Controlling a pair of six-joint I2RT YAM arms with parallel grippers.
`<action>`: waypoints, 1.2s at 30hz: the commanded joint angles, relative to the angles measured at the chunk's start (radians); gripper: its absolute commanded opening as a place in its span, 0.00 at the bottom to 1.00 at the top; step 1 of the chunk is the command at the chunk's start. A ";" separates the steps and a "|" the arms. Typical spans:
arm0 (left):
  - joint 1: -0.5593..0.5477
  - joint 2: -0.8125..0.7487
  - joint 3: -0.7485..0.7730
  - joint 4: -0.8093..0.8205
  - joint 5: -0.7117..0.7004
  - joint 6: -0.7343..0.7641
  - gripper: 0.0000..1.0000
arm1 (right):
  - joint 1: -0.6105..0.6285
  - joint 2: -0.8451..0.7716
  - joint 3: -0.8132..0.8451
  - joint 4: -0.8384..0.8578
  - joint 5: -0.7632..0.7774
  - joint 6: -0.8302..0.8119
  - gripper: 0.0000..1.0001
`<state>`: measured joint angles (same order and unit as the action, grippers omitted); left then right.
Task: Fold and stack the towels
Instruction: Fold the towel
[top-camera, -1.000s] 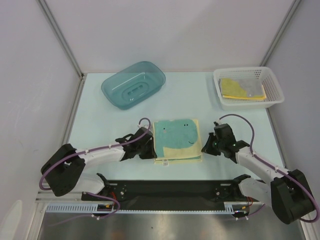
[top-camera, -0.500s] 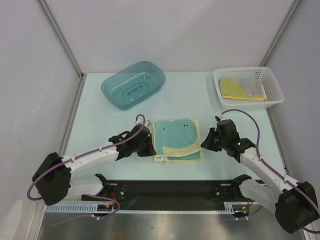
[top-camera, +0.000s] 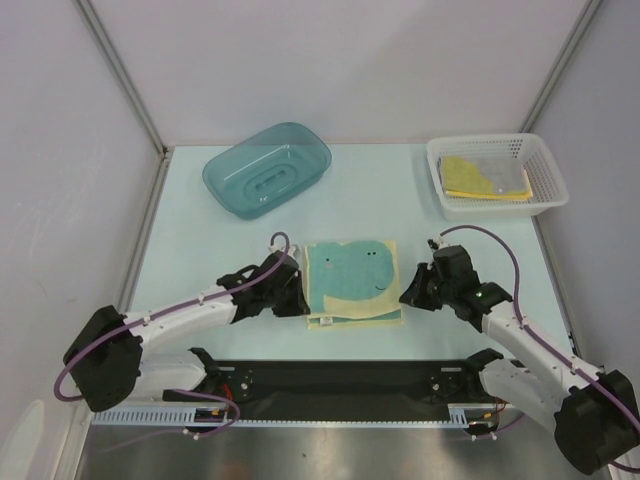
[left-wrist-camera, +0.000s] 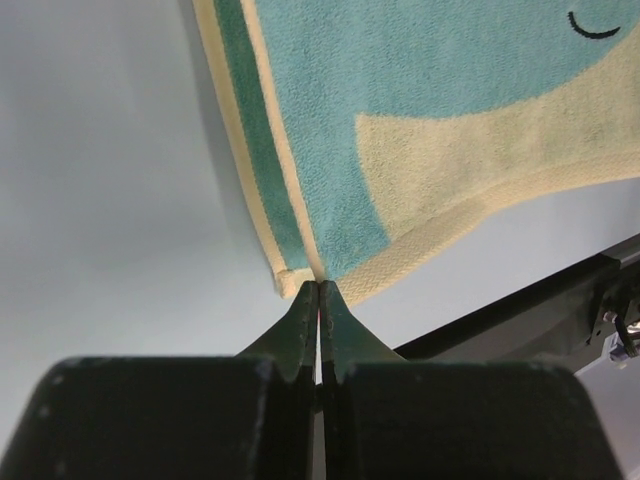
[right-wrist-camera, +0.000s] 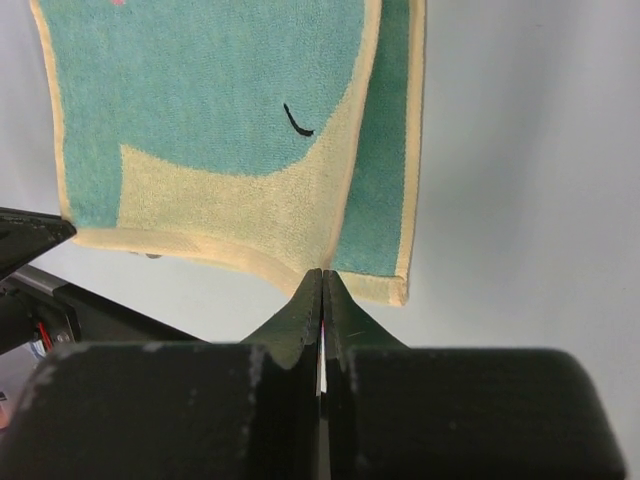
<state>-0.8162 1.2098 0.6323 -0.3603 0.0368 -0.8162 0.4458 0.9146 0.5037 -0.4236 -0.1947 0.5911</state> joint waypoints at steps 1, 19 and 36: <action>-0.008 -0.050 -0.022 -0.002 0.012 -0.026 0.00 | 0.008 -0.019 0.001 -0.012 0.000 0.003 0.00; -0.023 -0.009 -0.210 0.242 0.103 -0.069 0.00 | 0.027 0.009 -0.117 0.042 0.051 0.049 0.00; -0.026 -0.015 -0.215 0.231 0.083 -0.067 0.00 | 0.090 0.098 -0.054 0.086 0.118 0.029 0.26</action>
<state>-0.8322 1.2171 0.4221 -0.1371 0.1307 -0.8680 0.5205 0.9916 0.4061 -0.3687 -0.1249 0.6289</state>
